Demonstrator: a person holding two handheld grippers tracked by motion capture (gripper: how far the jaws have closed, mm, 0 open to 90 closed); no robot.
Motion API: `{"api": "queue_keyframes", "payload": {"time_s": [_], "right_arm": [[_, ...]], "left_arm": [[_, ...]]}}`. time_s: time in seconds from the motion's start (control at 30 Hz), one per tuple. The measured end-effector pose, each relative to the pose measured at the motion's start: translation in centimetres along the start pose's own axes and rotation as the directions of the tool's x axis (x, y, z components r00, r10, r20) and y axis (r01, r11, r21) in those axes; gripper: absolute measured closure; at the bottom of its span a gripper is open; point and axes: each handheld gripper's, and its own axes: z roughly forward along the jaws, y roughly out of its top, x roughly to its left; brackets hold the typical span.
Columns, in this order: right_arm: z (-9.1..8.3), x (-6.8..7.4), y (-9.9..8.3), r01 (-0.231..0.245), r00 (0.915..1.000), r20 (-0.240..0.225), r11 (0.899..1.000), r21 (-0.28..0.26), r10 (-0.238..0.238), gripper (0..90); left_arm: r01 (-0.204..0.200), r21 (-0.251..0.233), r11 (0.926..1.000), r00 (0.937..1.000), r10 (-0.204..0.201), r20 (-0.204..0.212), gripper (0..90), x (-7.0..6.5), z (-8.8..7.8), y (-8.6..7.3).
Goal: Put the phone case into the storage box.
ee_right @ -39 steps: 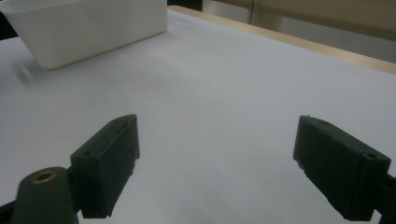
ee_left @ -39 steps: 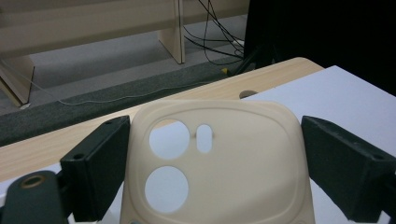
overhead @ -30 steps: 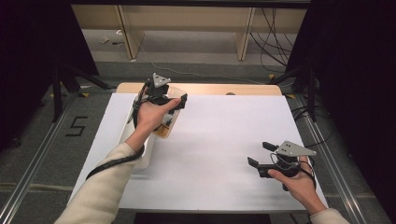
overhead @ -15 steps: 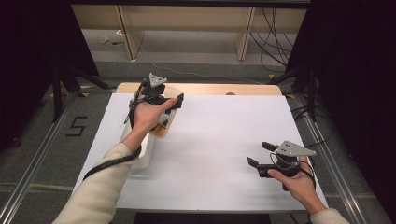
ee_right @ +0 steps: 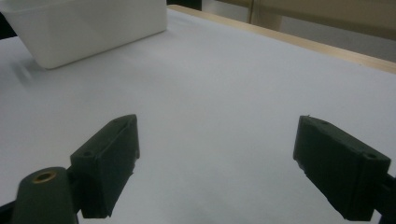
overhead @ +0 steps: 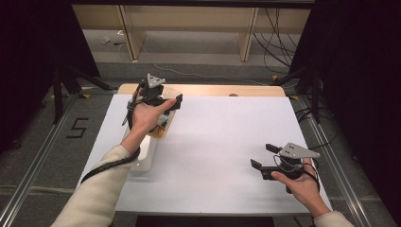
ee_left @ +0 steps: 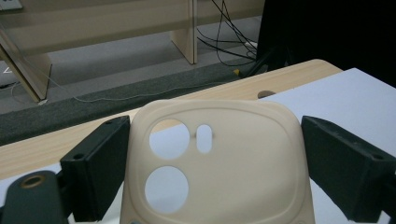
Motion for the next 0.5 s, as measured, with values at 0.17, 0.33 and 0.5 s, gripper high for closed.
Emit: {"api": "queue_keyframes", "payload": {"time_s": [0.17, 0.33, 0.5], "right_arm": [[-0.02, -0.01, 0.0, -0.001, 1.0, 0.002, 1.0, 0.002, 0.001, 15.3], [-0.02, -0.01, 0.01, -0.001, 1.0, 0.001, 1.0, 0.0, 0.001, 15.3], [-0.03, -0.02, 0.0, -0.001, 1.0, 0.002, 1.0, 0.001, 0.001, 15.4]], "left_arm": [[0.004, 0.0, 1.0, 1.0, -0.004, -0.006, 11.2, 0.3, -0.1, -0.09], [0.009, -0.004, 1.0, 0.9999, -0.009, -0.012, 11.2, 0.58, -0.23, -0.13], [0.012, -0.007, 0.9999, 0.9998, -0.012, -0.019, 11.2, 0.92, -0.41, -0.06]]}}
